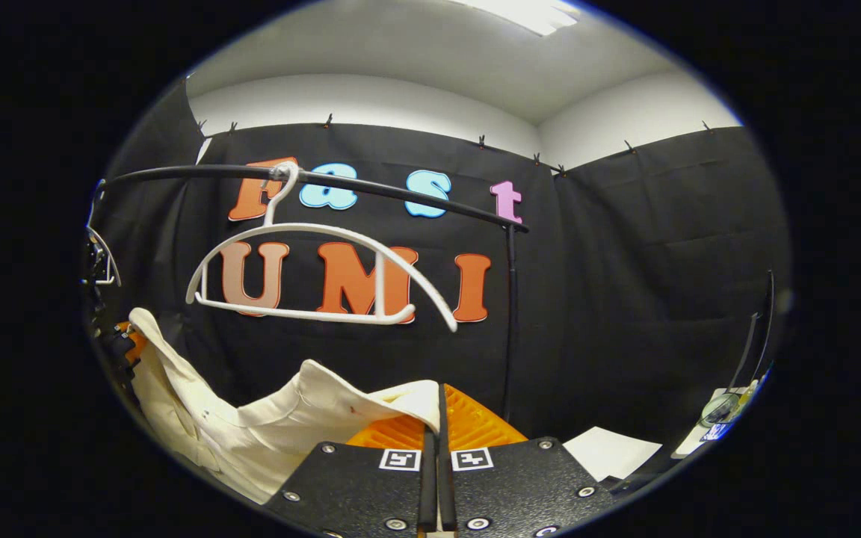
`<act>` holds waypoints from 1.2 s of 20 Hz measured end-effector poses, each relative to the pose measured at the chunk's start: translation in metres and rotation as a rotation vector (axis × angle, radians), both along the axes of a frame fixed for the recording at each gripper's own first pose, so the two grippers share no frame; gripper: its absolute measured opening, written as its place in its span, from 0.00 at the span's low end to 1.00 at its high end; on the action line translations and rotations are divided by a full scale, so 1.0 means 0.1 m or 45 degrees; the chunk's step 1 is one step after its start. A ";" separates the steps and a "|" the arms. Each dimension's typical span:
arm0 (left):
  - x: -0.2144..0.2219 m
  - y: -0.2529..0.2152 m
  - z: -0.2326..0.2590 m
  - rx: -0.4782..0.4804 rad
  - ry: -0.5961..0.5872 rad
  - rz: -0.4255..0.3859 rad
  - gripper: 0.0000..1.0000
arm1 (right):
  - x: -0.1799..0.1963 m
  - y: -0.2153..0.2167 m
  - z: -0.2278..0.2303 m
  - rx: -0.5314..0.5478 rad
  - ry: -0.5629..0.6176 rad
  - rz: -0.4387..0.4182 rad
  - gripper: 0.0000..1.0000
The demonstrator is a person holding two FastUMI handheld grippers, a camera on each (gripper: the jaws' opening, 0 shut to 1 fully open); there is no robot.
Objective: Grasp the clothes on the hanger with both hands and then place them into the laundry hamper below.
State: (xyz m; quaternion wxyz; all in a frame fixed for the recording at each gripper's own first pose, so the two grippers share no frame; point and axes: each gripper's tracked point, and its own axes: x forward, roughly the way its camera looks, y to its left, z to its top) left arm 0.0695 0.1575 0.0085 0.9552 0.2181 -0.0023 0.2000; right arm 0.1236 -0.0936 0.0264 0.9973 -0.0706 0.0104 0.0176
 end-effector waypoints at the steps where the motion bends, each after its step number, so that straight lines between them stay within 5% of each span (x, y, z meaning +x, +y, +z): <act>1: -0.04 -0.11 -0.03 -0.018 0.006 -0.032 0.12 | -0.03 0.10 -0.05 0.007 0.010 0.022 0.01; 8: -0.21 -0.91 -0.42 -0.298 0.095 -0.260 0.12 | -0.28 0.72 -0.45 0.059 0.101 0.154 0.01; 16: -0.38 -1.61 -1.10 -0.584 0.335 -0.511 0.17 | -0.41 0.92 -1.15 0.087 0.278 0.155 0.01; 24: -0.54 -1.97 -2.06 -0.756 0.632 -0.507 0.17 | -0.61 0.95 -2.16 0.077 0.541 0.134 0.01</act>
